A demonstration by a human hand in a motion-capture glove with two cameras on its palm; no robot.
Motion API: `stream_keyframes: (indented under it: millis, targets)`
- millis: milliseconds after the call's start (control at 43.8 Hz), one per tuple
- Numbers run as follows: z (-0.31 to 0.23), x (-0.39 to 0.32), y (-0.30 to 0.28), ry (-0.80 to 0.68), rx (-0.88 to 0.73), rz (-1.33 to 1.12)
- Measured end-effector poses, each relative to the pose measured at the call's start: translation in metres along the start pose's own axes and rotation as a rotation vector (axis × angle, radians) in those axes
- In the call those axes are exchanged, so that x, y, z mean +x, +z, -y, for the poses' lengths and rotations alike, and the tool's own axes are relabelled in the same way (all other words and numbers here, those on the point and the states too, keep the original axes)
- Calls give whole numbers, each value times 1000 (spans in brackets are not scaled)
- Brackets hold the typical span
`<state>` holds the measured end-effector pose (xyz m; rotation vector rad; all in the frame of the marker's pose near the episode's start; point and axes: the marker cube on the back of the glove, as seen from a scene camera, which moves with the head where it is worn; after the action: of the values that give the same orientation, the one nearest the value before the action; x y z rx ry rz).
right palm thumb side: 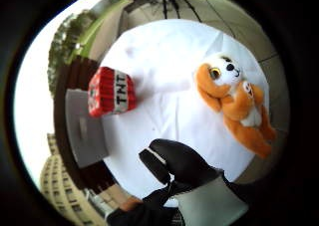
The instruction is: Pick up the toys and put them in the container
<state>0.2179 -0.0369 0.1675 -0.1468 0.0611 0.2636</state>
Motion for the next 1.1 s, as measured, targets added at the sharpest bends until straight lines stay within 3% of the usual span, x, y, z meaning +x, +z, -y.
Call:
stream_keyframes:
  millis: [228, 388, 548, 845, 959, 1096]
  targets:
    - [6, 26, 81, 71, -103, 10]
    - [0, 29, 98, 95, -37, 136]
    - [-1, 29, 74, 46, 21, 22]
    - [4, 26, 39, 110, -41, 94]
    - [11, 16, -5, 21, 64, 95]
    - [2, -18, -85, 36, 108, 136]
